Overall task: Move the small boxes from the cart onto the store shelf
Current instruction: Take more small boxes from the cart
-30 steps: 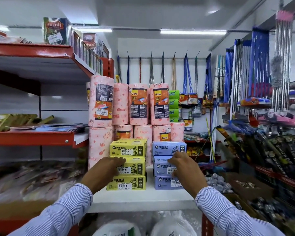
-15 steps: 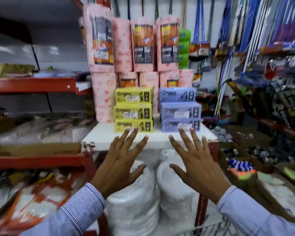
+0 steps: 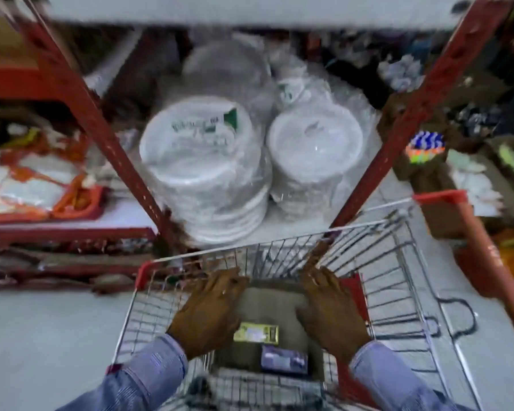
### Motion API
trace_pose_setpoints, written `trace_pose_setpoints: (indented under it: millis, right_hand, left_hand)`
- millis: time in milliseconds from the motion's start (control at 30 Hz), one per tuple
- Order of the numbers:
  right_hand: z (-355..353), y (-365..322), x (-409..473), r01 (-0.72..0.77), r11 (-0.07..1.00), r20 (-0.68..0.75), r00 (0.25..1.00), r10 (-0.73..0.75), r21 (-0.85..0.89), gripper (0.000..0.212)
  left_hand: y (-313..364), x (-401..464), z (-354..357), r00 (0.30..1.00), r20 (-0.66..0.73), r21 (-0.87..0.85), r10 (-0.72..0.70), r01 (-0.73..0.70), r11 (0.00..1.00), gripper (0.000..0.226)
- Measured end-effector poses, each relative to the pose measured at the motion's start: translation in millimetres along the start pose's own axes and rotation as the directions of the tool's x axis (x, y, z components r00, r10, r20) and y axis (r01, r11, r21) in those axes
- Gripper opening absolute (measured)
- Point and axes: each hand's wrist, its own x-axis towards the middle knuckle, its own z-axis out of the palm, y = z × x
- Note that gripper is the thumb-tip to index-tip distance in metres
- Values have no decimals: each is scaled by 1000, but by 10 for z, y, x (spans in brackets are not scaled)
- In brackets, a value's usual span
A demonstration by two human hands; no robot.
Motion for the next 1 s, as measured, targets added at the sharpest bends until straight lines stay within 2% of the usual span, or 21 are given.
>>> trace_pose_setpoints:
  millis: [100,200,300,400,533,600,767,900,1000]
  right_hand:
    - [704,127,70,-45,999,202,979,38,29,69]
    - [1362,234,158,-69,998,381,923,60,10,62]
    - [1923,326,209,-96,995,492,866,87,-8,52]
    - [2238,387,254,-93,995,556,826,94,-30,50]
    - [2591,462,252,-82,997,585,808,70,-7,46]
    - [2680,487,246,-65,998,586,809,50,4,38]
    - [2754,535,295,-62,998,612,789,46,4,37]
    - [2598,512,321,-31,999,587,809,33,-14,38]
    - [2198,465,386,16,999,528,849,10,-45,38]
  left_hand:
    - [-71,-6,781,982,178,-53,-57,68,996,72]
    - [-182,56,1493,922,372,-101,-108,156,983,72]
    - [-256,162,2065,886,445,-138,-129,210,968,73]
    - [-286,275,2378,875,456,-110,-164,238,965,74]
    - [-278,379,2680,858,502,-116,-108,190,975,64]
    - [-281,444,2729,851,515,-80,-104,168,983,60]
    - [-347,570,2727,842,527,-54,-117,170,984,55]
    - [-397,588,2507,869,468,-82,-160,223,971,59]
    - [-376,575,2080,909,358,-94,-215,264,960,58]
